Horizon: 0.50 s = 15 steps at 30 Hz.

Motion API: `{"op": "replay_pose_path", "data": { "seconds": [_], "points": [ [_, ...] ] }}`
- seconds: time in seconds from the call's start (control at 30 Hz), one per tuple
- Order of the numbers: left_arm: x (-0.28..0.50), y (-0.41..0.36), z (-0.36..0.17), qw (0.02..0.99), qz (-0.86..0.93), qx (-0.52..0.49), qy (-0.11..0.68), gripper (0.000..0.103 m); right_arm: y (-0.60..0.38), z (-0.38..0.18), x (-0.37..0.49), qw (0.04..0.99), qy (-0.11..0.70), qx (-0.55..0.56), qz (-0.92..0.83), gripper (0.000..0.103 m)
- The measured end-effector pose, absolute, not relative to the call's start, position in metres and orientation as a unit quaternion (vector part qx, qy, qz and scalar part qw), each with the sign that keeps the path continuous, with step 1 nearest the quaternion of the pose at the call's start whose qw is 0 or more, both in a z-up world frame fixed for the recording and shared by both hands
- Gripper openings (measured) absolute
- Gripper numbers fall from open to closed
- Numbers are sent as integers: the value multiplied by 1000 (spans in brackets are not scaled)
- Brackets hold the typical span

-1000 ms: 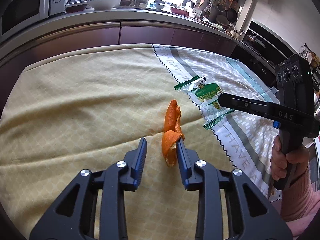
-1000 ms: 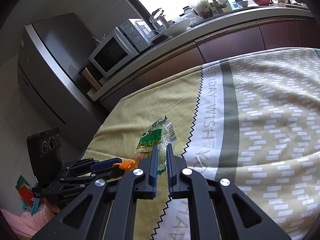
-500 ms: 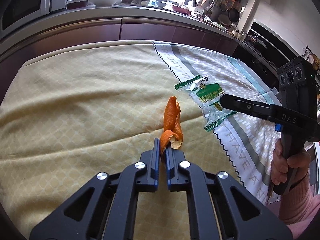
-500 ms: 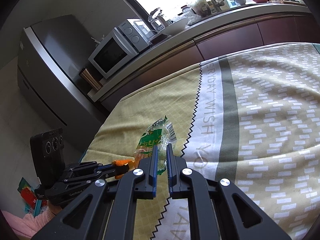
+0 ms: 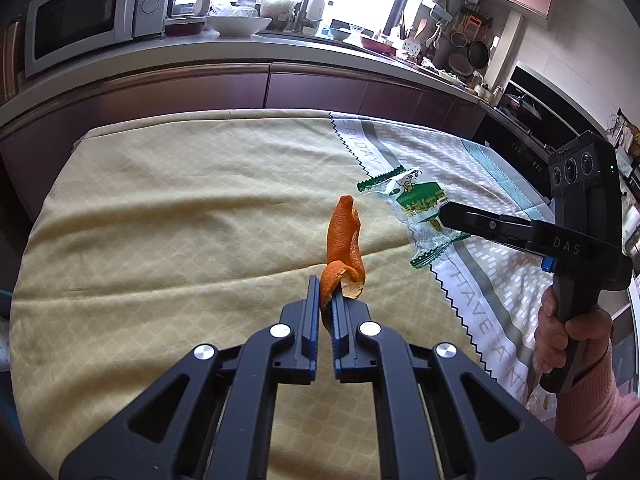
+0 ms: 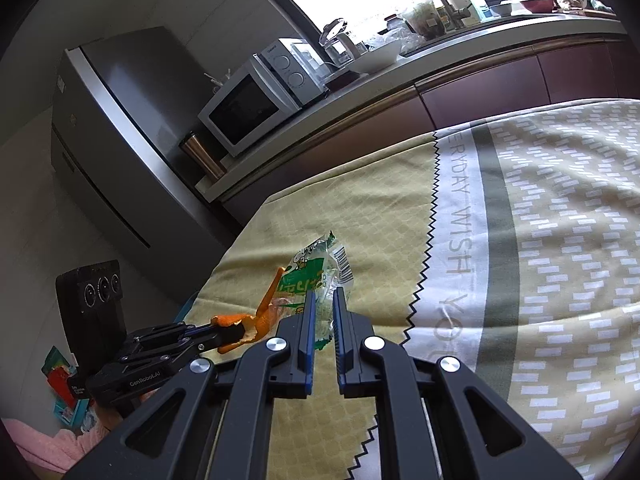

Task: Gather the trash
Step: 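Carry the orange peel and green packet with both tools over the wastebasket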

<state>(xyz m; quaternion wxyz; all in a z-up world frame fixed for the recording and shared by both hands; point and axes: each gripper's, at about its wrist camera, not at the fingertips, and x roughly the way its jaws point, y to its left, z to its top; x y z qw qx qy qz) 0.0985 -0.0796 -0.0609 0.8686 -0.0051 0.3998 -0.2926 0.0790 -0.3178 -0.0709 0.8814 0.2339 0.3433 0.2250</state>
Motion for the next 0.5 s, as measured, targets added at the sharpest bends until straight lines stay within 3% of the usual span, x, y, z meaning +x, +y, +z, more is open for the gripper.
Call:
{"op": "replay_pose_path", "data": {
  "seconds": [0.5],
  "points": [
    [86,-37,-49,884,-262,-22,387,6,-284,-63,78,876,340,226,258,7]
  ]
}}
